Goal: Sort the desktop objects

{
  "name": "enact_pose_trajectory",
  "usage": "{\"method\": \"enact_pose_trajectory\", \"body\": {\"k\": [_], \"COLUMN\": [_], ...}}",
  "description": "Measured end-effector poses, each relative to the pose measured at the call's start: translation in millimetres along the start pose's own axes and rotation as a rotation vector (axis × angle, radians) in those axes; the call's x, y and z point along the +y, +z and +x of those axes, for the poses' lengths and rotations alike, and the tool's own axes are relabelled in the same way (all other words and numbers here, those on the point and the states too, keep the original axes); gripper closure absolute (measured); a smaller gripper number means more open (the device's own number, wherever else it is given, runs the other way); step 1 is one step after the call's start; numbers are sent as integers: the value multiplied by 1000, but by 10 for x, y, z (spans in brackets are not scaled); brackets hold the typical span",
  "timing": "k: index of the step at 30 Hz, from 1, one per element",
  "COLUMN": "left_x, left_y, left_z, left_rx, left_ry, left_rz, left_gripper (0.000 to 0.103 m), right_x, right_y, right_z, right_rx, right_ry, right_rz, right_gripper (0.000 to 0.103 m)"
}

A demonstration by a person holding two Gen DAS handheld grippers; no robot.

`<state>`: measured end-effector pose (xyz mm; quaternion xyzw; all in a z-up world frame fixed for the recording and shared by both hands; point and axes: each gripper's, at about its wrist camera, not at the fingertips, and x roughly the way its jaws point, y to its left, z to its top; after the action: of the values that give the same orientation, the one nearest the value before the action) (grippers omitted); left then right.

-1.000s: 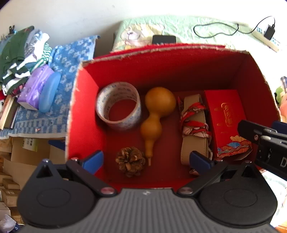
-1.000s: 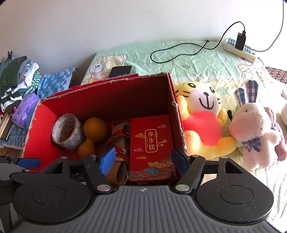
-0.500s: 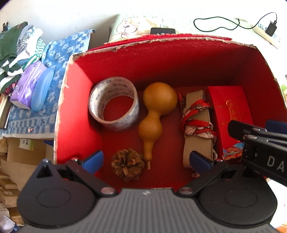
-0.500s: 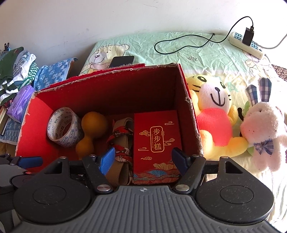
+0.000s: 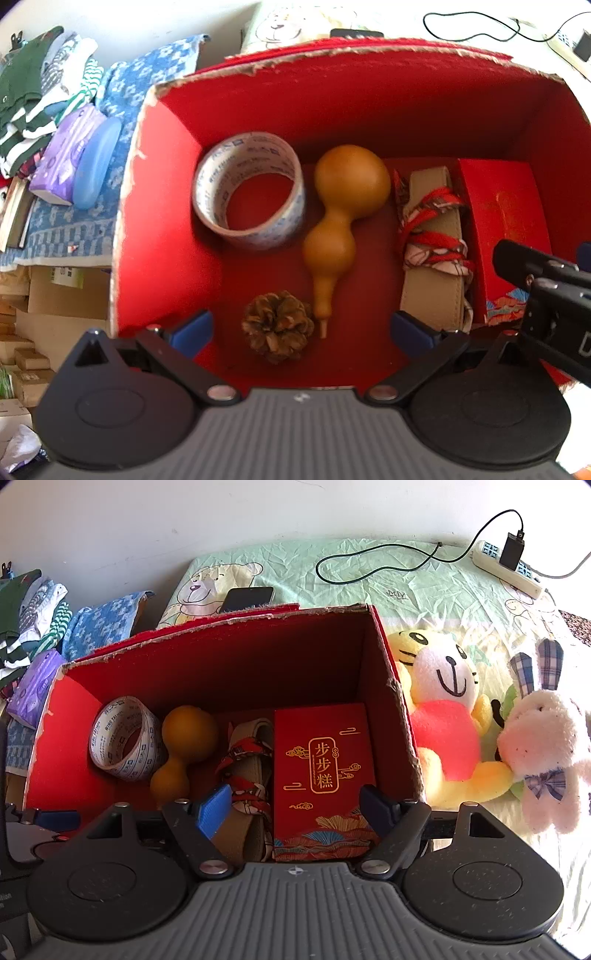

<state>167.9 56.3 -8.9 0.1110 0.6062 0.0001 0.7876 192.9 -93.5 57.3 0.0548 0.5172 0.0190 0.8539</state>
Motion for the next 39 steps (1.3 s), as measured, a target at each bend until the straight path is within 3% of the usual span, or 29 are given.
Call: {"method": "enact_pose_trajectory", "body": {"k": [7, 20, 39], "left_x": [86, 22, -31], "left_y": [59, -53, -124], "left_z": [-58, -3, -22], "left_rx": [-26, -1, 12], "left_ry": [22, 40, -22], "left_rz": [-19, -15, -15], "left_gripper": [1, 1, 1], "right_x": [88, 83, 27], "right_y": [39, -36, -105], "right_z": [27, 33, -54], "right_rx": [-6, 30, 28], "right_ry": [-7, -2, -6], "right_rz": [-23, -42, -31], "right_gripper": [24, 24, 24]}}
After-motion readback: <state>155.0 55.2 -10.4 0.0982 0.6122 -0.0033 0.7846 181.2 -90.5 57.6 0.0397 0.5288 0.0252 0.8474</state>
